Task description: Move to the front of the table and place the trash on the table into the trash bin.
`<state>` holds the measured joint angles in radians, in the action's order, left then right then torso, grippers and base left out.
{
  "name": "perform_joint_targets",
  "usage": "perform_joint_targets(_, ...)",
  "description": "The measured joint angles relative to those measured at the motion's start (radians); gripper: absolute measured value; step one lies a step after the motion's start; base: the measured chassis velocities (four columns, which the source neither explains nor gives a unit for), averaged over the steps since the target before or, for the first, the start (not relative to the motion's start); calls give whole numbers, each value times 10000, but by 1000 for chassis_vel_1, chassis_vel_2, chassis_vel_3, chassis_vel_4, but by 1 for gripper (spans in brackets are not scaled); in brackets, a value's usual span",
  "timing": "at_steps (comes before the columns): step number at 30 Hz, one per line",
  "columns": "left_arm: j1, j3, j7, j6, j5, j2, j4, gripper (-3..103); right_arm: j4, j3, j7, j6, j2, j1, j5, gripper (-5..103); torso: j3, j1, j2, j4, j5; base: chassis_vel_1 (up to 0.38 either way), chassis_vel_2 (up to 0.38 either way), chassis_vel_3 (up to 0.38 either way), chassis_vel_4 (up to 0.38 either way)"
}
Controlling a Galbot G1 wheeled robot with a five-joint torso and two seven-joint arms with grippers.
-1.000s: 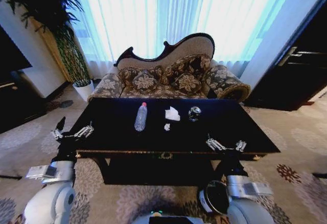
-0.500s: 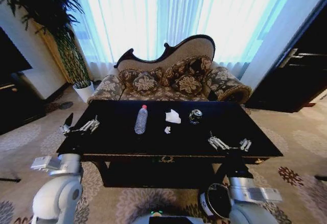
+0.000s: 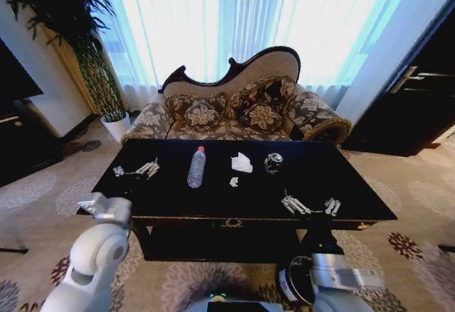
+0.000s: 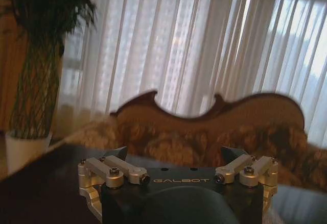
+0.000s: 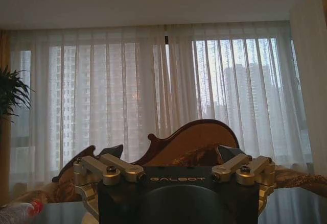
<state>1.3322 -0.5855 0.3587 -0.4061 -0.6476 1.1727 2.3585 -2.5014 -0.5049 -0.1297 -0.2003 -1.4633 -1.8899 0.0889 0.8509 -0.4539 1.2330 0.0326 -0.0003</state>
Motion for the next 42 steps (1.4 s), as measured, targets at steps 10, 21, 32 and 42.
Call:
perform_joint_targets(10, -242, 1137, -157, -571, 1199, 159, -115, 100, 3, 377, 28, -61, -286, -129, -493, 100, 0, 1, 2, -1, 0, 0, 0, 0, 0)
perform_joint_targets(21, -1101, 1702, -1860, -118, 1320, -649, -455, 100, 9, 518, 148, -256, -395, -232, -655, 100, 0, 1, 2, -3, 0, 0, 0, 0, 0)
perform_joint_targets(32, -2839, 3376, -486, -1005, 384, -1190, -1604, 103, 15, 514, 276, -320, -577, -302, -690, 100, 1, -1, 1, -1, 1, 0, 0, 0, 0)
perform_joint_targets(42, -2393, 4269, -221, -1266, 1691, -647, -1300, 98, 15, 519, 377, -321, -656, -273, -725, 100, 0, 0, 1, -2, 1, 0, 0, 0, 0)
